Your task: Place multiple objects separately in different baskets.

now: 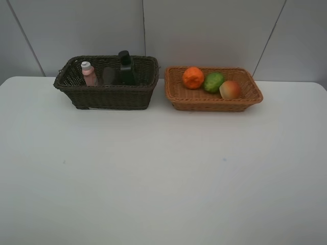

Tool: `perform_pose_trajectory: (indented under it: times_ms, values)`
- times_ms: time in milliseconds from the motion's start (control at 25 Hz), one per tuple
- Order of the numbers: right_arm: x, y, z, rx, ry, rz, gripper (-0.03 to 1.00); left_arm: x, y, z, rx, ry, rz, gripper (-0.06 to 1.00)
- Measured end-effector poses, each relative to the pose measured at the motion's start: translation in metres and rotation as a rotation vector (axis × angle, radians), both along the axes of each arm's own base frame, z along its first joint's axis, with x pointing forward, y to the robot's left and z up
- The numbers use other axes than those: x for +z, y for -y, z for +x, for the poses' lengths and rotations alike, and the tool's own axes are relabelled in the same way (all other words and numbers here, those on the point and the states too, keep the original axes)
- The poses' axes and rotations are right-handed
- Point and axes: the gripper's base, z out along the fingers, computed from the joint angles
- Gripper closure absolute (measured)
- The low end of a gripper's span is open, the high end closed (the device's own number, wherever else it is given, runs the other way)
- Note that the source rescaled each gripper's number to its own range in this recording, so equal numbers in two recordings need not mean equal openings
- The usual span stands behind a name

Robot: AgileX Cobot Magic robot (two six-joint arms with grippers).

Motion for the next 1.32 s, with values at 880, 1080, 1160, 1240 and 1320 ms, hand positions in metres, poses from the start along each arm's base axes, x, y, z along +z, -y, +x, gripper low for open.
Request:
perform_pose_trajectory:
  times_ms: [880, 1080, 1160, 1240, 1320]
  values:
    - [0.0000, 0.0000, 0.0000, -0.001, 0.000, 0.003, -0.03, 0.0002, 0.0016, -0.0007, 0.244, 0.001, -0.008, -0.05]
    - [0.0000, 0.0000, 0.0000, -0.001, 0.000, 0.003, -0.03, 0.0002, 0.0018, -0.0008, 0.269, 0.001, -0.008, -0.05]
    - [0.0000, 0.0000, 0.0000, -0.001, 0.000, 0.003, -0.03, 0.0002, 0.0018, -0.0008, 0.269, 0.001, -0.008, -0.05]
    - [0.0000, 0.0000, 0.0000, -0.001, 0.000, 0.003, -0.03, 0.0002, 0.0018, -0.0008, 0.269, 0.001, -0.008, -0.05]
    - [0.0000, 0.0000, 0.0000, -0.001, 0.000, 0.003, -0.03, 0.0002, 0.0018, -0.0008, 0.269, 0.001, -0.008, -0.05]
